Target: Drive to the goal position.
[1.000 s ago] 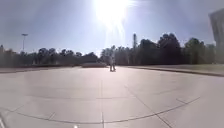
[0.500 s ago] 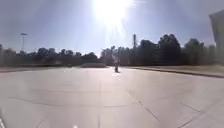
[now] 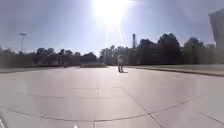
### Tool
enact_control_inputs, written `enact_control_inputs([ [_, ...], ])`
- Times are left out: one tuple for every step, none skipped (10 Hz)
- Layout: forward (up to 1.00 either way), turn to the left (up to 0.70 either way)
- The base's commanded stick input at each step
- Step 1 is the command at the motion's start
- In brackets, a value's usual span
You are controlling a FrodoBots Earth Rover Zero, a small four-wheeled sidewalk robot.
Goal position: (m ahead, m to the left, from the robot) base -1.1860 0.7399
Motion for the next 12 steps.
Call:
enact_control_inputs([
  [0.7,-0.01],
  [0.7,-0.01],
  [0.48,0.26],
  [0.15,0.42],
  [0.06,0.22],
  [0.06,0.22],
  [0.06,0.22],
  [0.06,0.22],
  [0.06,0.23],
  [0.06,0.24],
  [0.06,0.22],
  [0.06,0.22],
])
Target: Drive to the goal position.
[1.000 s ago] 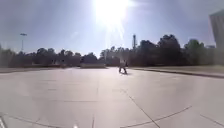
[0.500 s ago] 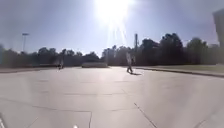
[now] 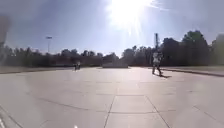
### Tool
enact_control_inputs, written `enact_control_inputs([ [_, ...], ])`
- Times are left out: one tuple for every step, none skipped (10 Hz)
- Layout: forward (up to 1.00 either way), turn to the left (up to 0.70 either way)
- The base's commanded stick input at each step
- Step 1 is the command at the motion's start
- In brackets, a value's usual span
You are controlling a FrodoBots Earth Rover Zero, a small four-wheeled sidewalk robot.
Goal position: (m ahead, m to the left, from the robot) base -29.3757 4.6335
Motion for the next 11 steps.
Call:
enact_control_inputs([
  [0.06,0.22],
  [0.06,0.22],
  [0.06,0.22],
  [0.06,0.24],
  [0.06,0.22],
  [0.06,0.24],
  [0.06,0.22],
  [0.06,0.22],
  [0.06,0.22],
  [0.06,0.22],
  [0.06,0.22],
])
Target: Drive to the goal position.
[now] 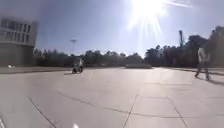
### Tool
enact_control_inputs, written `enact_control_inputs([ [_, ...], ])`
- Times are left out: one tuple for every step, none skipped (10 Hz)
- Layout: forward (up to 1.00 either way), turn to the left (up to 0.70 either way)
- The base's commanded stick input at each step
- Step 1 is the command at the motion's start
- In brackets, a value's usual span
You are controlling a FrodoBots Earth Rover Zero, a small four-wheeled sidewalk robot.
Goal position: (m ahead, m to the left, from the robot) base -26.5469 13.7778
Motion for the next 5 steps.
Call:
enact_control_inputs([
  [0.06,0.22],
  [0.06,0.24],
  [0.06,0.22],
  [0.06,0.24],
  [0.06,0.24],
])
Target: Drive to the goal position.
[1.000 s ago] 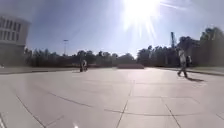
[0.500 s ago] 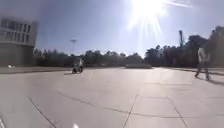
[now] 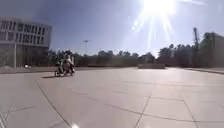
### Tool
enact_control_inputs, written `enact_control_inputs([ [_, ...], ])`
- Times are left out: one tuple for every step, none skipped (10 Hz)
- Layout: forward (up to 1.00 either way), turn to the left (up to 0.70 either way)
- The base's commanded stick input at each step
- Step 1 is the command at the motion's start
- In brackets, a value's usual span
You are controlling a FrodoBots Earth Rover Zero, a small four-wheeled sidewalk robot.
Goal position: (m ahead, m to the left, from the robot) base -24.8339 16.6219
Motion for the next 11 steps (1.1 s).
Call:
enact_control_inputs([
  [0.06,0.23],
  [0.06,0.22],
  [0.06,0.22],
  [0.06,0.22],
  [0.06,0.22],
  [0.06,0.22],
  [0.06,0.23],
  [0.06,0.22],
  [0.06,0.23],
  [0.06,0.24],
  [0.06,0.24],
])
